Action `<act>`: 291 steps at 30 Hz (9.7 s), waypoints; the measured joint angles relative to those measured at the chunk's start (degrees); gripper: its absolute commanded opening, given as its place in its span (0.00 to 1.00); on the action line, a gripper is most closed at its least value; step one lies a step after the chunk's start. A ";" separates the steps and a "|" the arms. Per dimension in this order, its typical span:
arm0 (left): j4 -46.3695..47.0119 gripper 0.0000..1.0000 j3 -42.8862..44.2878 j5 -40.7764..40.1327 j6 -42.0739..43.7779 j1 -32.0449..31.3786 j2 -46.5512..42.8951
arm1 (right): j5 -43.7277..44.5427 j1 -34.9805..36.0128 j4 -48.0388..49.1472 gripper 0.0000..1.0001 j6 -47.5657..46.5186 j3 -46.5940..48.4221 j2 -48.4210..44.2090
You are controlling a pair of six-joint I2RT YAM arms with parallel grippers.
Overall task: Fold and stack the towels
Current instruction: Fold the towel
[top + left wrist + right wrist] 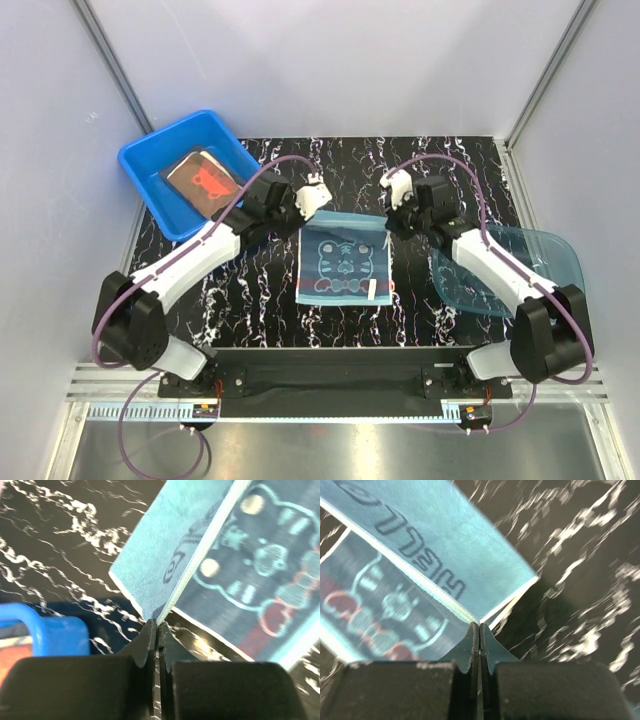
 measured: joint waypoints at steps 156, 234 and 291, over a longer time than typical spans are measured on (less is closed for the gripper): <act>4.44 0.00 -24.57 1.36 -61.42 -2.27 0.11 | 13.35 8.52 -13.42 0.16 58.07 -16.83 -0.57; 1.16 0.00 -25.46 -1.01 -63.93 -7.39 -0.79 | 14.21 12.46 -18.75 0.27 59.10 -17.11 -1.75; 0.42 0.14 -31.76 -2.89 -68.50 -10.95 -10.49 | 17.25 13.46 -23.52 0.00 60.94 -19.26 -3.30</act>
